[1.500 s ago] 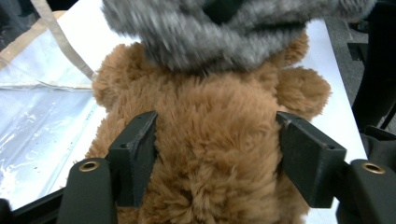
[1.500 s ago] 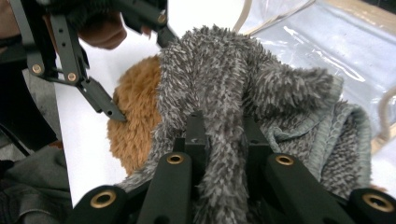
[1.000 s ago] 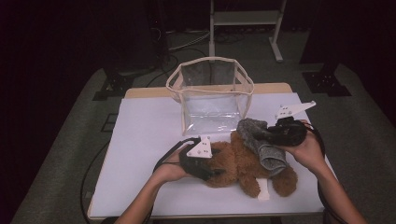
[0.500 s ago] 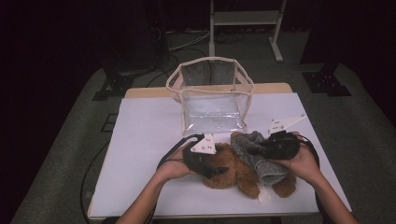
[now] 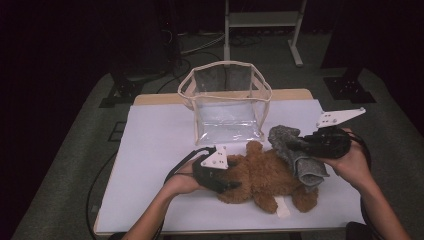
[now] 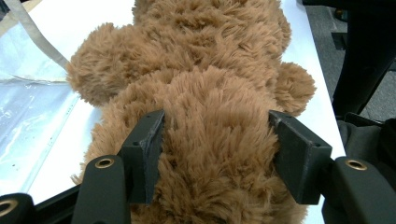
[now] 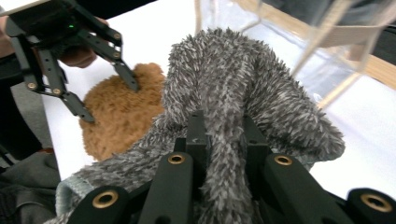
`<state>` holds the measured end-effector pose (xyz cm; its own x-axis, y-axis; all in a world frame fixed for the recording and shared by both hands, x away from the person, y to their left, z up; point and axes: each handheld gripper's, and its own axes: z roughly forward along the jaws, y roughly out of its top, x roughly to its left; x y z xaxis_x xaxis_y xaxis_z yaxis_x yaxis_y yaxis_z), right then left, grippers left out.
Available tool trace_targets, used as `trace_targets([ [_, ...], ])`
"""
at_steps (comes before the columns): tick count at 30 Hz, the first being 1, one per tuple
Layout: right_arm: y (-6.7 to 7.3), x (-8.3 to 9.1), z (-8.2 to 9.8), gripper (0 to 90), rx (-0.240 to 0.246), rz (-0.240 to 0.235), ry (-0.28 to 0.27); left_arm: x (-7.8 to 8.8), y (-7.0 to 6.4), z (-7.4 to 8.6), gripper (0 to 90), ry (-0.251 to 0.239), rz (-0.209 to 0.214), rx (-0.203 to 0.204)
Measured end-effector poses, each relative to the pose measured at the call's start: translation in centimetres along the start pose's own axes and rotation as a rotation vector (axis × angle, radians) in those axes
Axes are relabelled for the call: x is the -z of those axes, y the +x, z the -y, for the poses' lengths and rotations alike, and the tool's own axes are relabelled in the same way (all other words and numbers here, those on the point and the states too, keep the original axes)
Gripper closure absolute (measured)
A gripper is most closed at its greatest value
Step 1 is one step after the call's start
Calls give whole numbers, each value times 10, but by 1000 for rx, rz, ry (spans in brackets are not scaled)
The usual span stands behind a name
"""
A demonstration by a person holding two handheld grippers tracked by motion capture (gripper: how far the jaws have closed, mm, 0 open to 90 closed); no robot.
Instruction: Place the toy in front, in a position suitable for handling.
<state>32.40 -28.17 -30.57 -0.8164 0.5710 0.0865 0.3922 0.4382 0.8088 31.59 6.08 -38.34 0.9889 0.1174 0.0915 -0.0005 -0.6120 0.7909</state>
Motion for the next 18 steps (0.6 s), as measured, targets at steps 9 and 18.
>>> trace_targets([
  [9,-12,-23,10,775,-41,-49,43,4,0,1,396,8,13,-14],
  [18,17,-59,25,780,-16,-172,72,14,5,-6,362,2,15,4],
])
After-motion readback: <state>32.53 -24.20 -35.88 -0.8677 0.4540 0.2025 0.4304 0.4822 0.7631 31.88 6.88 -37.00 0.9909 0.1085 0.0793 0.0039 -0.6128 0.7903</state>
